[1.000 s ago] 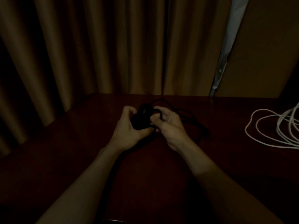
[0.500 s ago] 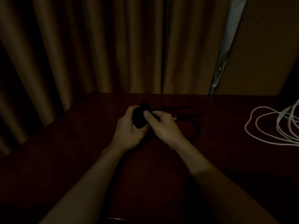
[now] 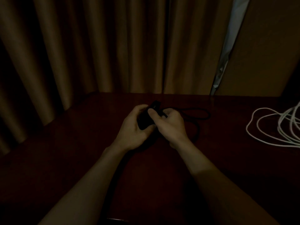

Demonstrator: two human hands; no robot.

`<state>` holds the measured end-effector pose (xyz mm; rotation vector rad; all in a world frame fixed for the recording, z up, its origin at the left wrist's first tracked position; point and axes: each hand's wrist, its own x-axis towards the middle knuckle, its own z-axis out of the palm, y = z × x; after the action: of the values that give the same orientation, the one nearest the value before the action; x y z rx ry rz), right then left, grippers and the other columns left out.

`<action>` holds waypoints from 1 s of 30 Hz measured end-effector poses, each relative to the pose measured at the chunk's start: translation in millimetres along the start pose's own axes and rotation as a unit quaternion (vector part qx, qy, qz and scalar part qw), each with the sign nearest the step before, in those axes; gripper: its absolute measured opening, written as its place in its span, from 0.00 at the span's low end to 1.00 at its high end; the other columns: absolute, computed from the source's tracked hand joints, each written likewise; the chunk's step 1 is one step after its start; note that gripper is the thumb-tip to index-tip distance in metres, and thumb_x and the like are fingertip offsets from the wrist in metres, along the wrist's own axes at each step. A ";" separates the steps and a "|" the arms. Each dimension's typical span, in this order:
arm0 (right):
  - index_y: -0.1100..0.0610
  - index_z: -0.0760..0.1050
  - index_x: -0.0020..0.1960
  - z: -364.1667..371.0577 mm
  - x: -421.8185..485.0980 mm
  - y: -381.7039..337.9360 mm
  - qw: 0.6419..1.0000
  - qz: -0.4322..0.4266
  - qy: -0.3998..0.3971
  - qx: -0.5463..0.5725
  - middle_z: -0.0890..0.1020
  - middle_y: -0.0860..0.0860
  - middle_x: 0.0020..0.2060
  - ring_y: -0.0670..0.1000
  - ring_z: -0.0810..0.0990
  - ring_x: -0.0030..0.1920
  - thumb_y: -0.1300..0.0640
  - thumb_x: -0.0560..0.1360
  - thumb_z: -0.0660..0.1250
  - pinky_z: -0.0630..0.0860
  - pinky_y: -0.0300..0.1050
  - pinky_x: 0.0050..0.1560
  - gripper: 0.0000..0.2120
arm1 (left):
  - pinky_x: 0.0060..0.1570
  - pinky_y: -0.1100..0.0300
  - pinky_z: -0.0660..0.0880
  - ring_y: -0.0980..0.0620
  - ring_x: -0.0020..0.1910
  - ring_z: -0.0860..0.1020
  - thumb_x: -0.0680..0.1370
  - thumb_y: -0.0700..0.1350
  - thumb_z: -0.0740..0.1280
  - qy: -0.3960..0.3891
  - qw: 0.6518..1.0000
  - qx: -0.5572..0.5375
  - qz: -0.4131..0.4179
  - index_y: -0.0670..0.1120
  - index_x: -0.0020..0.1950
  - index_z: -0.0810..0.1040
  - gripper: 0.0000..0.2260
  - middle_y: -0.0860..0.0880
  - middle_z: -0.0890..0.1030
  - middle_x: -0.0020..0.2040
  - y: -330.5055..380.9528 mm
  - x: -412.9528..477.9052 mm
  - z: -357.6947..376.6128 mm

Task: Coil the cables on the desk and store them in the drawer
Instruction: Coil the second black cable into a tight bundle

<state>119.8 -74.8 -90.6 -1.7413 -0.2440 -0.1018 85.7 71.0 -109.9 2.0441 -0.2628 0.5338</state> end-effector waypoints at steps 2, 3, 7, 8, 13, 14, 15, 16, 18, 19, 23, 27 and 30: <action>0.53 0.76 0.52 3.5 -1.9 -0.7 0.999 0.010 0.011 0.034 0.84 0.45 0.46 0.44 0.84 0.47 0.45 0.74 0.76 0.84 0.46 0.52 0.16 | 0.56 0.57 0.81 0.61 0.57 0.81 0.72 0.49 0.80 0.020 1.000 -0.017 -0.011 0.52 0.69 0.71 0.29 0.58 0.79 0.60 0.6 0.0 -0.8; 0.53 0.78 0.52 5.1 -2.2 -0.5 0.998 0.012 0.000 0.054 0.85 0.45 0.46 0.45 0.85 0.48 0.46 0.74 0.77 0.84 0.47 0.54 0.14 | 0.55 0.56 0.81 0.60 0.56 0.81 0.70 0.53 0.81 0.028 0.999 -0.017 -0.019 0.52 0.68 0.71 0.31 0.57 0.79 0.59 1.0 -0.1 -2.3; 0.55 0.83 0.54 7.7 -7.7 -1.2 0.993 0.001 -0.085 0.087 0.87 0.47 0.48 0.43 0.86 0.48 0.51 0.75 0.78 0.83 0.43 0.54 0.12 | 0.49 0.43 0.83 0.55 0.49 0.83 0.70 0.46 0.80 0.027 0.999 0.019 -0.040 0.50 0.63 0.75 0.24 0.55 0.82 0.53 0.1 -0.6 -6.2; 0.56 0.82 0.56 8.6 -9.6 -0.8 0.991 -0.005 -0.097 0.093 0.87 0.47 0.49 0.42 0.86 0.48 0.52 0.74 0.78 0.82 0.38 0.50 0.14 | 0.49 0.42 0.82 0.54 0.49 0.82 0.70 0.45 0.79 0.027 0.998 0.037 -0.031 0.50 0.61 0.75 0.23 0.54 0.81 0.52 0.4 -1.3 -6.1; 0.61 0.80 0.60 15.8 -10.3 1.7 0.986 -0.018 -0.101 0.131 0.87 0.51 0.50 0.43 0.86 0.49 0.59 0.76 0.76 0.80 0.35 0.46 0.14 | 0.44 0.45 0.83 0.54 0.46 0.82 0.73 0.46 0.75 0.017 0.998 0.056 -0.031 0.51 0.59 0.71 0.19 0.51 0.81 0.51 -1.3 -1.8 -3.1; 0.62 0.80 0.60 14.3 -9.1 1.8 0.985 -0.016 -0.102 0.136 0.87 0.52 0.51 0.44 0.86 0.49 0.60 0.77 0.75 0.81 0.35 0.46 0.13 | 0.45 0.47 0.83 0.56 0.46 0.83 0.74 0.46 0.76 0.005 0.998 0.042 -0.044 0.51 0.61 0.71 0.20 0.52 0.81 0.51 -1.3 -1.1 -3.1; 0.62 0.80 0.60 11.8 -7.6 1.6 0.985 -0.015 -0.103 0.141 0.87 0.53 0.51 0.46 0.86 0.51 0.61 0.78 0.74 0.81 0.37 0.48 0.12 | 0.46 0.50 0.84 0.56 0.48 0.83 0.74 0.47 0.76 -0.008 0.998 0.021 -0.057 0.51 0.63 0.72 0.21 0.53 0.82 0.53 -1.6 -0.6 -3.6; 0.62 0.80 0.61 8.4 -5.9 1.9 0.983 -0.014 -0.110 0.146 0.87 0.54 0.52 0.48 0.86 0.52 0.62 0.78 0.73 0.82 0.38 0.49 0.12 | 0.48 0.53 0.84 0.56 0.50 0.84 0.73 0.49 0.76 -0.019 0.997 -0.009 -0.073 0.51 0.64 0.73 0.22 0.52 0.83 0.54 -1.8 -0.1 -5.0; 0.61 0.81 0.62 1.4 -4.7 2.7 0.977 -0.017 -0.145 0.152 0.87 0.55 0.53 0.50 0.86 0.54 0.62 0.79 0.72 0.83 0.42 0.51 0.12 | 0.49 0.58 0.82 0.52 0.54 0.84 0.73 0.45 0.77 -0.034 0.990 -0.089 -0.106 0.49 0.66 0.76 0.23 0.50 0.84 0.57 -2.5 0.6 -8.9; 0.61 0.81 0.64 -1.2 -5.2 2.6 0.974 -0.017 -0.166 0.152 0.86 0.55 0.54 0.50 0.86 0.55 0.63 0.80 0.71 0.83 0.42 0.50 0.13 | 0.49 0.59 0.82 0.50 0.55 0.85 0.74 0.40 0.77 -0.043 0.986 -0.119 -0.113 0.47 0.67 0.76 0.23 0.49 0.85 0.57 -2.5 0.6 -10.5; 0.59 0.77 0.69 -3.9 -3.1 4.4 0.968 0.012 -0.203 0.148 0.85 0.59 0.58 0.53 0.85 0.56 0.61 0.81 0.69 0.83 0.43 0.48 0.16 | 0.47 0.58 0.82 0.51 0.50 0.86 0.76 0.33 0.74 -0.068 0.985 -0.128 -0.090 0.45 0.62 0.77 0.17 0.50 0.86 0.51 -0.2 -1.6 -8.9; 0.59 0.72 0.73 1.5 -3.0 3.9 0.976 0.025 -0.180 0.118 0.85 0.51 0.40 0.42 0.81 0.38 0.60 0.82 0.68 0.77 0.36 0.35 0.20 | 0.43 0.53 0.84 0.58 0.45 0.84 0.79 0.47 0.74 0.013 0.999 0.030 -0.032 0.53 0.62 0.73 0.16 0.55 0.83 0.50 -2.2 -2.6 -5.7; 0.57 0.72 0.74 8.0 -3.6 6.1 0.980 0.007 -0.173 0.098 0.77 0.49 0.33 0.44 0.76 0.32 0.57 0.82 0.69 0.72 0.36 0.31 0.21 | 0.40 0.53 0.83 0.60 0.42 0.83 0.80 0.48 0.73 0.052 0.997 0.058 0.006 0.53 0.66 0.72 0.17 0.57 0.83 0.48 -2.1 -3.7 -5.7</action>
<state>117.1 -68.4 -98.7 -1.5568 -0.4800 0.2321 81.7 76.9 -110.8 2.1196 -0.1870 0.6742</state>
